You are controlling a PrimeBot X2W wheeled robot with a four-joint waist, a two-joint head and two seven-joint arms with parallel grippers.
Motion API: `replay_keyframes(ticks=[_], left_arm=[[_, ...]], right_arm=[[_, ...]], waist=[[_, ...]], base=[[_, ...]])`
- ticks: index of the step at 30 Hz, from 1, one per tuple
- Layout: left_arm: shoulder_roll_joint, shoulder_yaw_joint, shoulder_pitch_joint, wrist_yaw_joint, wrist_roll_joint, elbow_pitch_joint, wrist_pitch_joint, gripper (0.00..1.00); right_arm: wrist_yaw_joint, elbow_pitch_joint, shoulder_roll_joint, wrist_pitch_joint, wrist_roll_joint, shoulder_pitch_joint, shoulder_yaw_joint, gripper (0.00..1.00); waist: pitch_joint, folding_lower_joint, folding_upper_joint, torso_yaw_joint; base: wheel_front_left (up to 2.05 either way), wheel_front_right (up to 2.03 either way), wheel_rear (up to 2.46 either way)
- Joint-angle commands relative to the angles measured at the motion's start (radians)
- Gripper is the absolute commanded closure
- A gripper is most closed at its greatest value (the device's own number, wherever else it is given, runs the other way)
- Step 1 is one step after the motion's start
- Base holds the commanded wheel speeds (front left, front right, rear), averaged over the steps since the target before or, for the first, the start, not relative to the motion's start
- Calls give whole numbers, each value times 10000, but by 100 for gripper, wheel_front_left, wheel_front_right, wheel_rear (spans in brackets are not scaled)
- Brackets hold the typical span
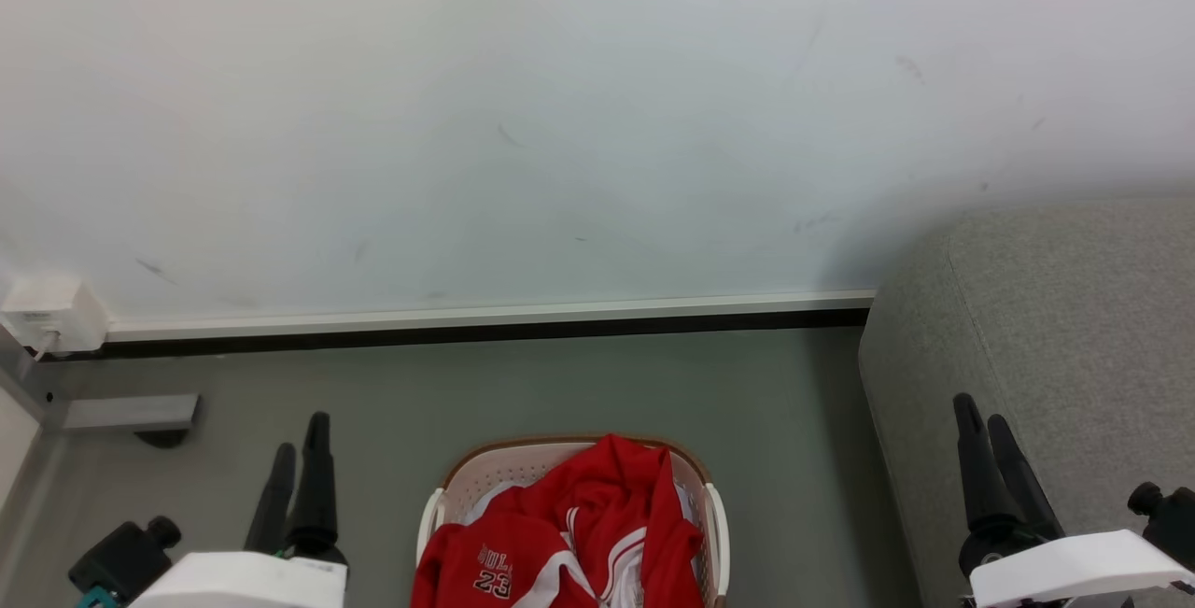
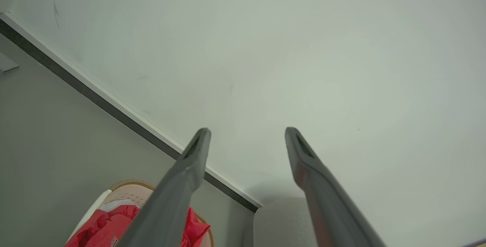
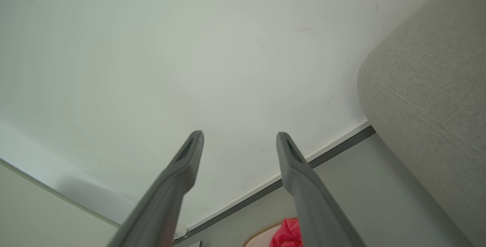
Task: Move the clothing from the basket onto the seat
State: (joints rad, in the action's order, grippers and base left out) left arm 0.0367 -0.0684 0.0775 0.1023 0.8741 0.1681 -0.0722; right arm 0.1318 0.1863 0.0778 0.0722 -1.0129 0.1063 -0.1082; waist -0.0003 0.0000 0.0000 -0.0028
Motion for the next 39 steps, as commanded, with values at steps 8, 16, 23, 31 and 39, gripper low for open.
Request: replay_keyframes(ticks=[8, 16, 23, 31, 39], left_arm=[[105, 406, 96, -279, -2000, -41, -336, 0], [172, 618, 127, -506, -3068, -47, -568, 0], [237, 753, 127, -638, -3811, -96, -750, 0], [278, 852, 155, -710, -4604, -151, -965, 0], [290, 893, 128, -736, -5345, -212, -1158, 0]], right_arm=[[-9, -215, 132, 324, 1990, 313, -365, 0], [-10, -220, 54, 569, 3195, 360, -418, 0], [-11, -167, 17, 750, 4029, 395, -521, 0], [-13, -128, -8, 964, 4805, 471, -657, 0], [-14, -141, -28, 1155, 5464, 471, -766, 0]], waist=[[-40, 0, 0, 33], [-46, 0, 0, 27], [-38, 0, 0, 11], [-35, 0, 0, -7], [-40, 0, 0, 0]], base=[[0, 0, 0], [0, 0, 0], [0, 0, 0], [0, 0, 0], [0, 0, 0]])
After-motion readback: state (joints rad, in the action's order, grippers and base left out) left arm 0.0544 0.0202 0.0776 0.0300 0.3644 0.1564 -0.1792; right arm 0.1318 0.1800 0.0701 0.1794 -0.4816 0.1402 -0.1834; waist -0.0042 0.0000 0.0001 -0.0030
